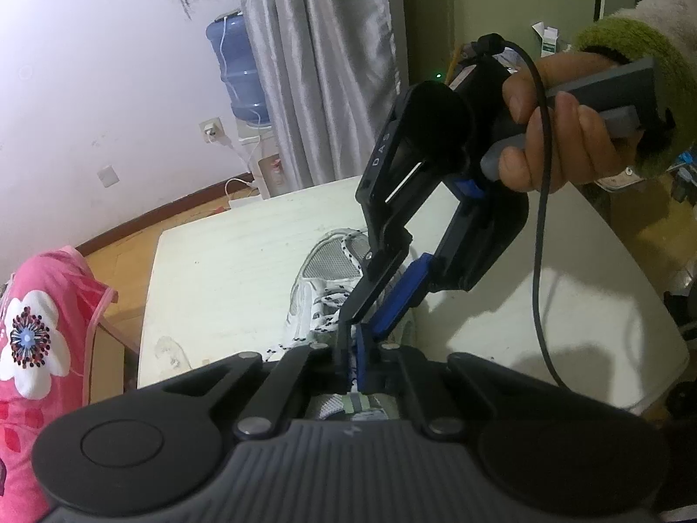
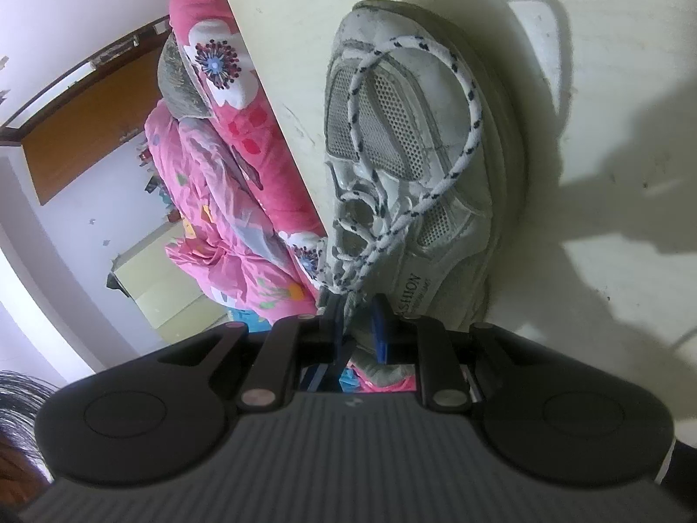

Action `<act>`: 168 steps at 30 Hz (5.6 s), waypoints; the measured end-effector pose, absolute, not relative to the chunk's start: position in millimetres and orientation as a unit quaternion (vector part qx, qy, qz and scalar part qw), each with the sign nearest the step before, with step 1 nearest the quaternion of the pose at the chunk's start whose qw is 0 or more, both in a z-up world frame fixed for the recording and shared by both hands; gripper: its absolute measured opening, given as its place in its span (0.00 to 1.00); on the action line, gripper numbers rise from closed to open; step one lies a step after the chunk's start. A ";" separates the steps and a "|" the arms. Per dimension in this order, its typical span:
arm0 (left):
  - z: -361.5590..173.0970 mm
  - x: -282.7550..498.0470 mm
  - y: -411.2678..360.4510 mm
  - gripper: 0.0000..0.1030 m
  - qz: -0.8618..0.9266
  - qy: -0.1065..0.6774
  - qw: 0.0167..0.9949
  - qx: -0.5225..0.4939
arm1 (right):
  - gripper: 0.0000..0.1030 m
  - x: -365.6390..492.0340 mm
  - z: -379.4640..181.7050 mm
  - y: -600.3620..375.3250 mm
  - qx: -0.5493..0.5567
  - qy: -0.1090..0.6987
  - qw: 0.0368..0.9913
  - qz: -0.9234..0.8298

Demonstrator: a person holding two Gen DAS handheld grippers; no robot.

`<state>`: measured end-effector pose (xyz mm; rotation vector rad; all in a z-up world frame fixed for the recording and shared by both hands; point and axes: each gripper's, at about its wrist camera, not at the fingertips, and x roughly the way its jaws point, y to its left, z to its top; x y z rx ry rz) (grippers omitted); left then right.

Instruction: Lace up shoes with both hands

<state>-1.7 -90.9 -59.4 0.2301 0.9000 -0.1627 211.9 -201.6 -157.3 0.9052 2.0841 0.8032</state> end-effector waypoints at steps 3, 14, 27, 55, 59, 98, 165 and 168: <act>-55.7 -6.0 -91.4 0.01 -0.076 0.433 0.893 0.099 | 0.14 212.9 -156.9 -205.1 0.351 0.805 0.362 0.311; -34.4 -25.9 -76.7 0.01 -0.048 0.448 0.891 0.050 | 0.14 212.4 -156.4 -228.9 0.355 0.804 0.381 0.288; -9.6 -83.2 -59.9 0.01 0.049 0.494 0.866 -0.067 | 0.14 278.1 -96.3 -231.5 0.280 0.708 0.550 0.345; 20.5 -224.9 -102.4 0.01 0.186 0.624 0.740 -0.172 | 0.08 256.1 -101.1 -138.7 -0.032 0.637 0.613 0.466; 21.2 -237.7 -105.3 0.01 0.198 0.632 0.727 -0.182 | 0.08 255.4 -101.6 -140.5 -0.030 0.636 0.615 0.466; -126.1 -194.3 -16.1 0.67 0.377 0.545 0.657 -0.359 | 0.20 135.6 7.1 -41.1 -0.297 0.417 0.535 0.672; -159.2 -204.5 -4.1 0.77 0.434 0.557 0.580 -0.406 | 0.02 -60.8 -96.0 7.8 -0.623 0.175 0.373 0.665; -158.7 -206.2 -6.7 0.77 0.435 0.556 0.579 -0.408 | 0.02 -57.8 -94.6 7.5 -0.623 0.173 0.381 0.661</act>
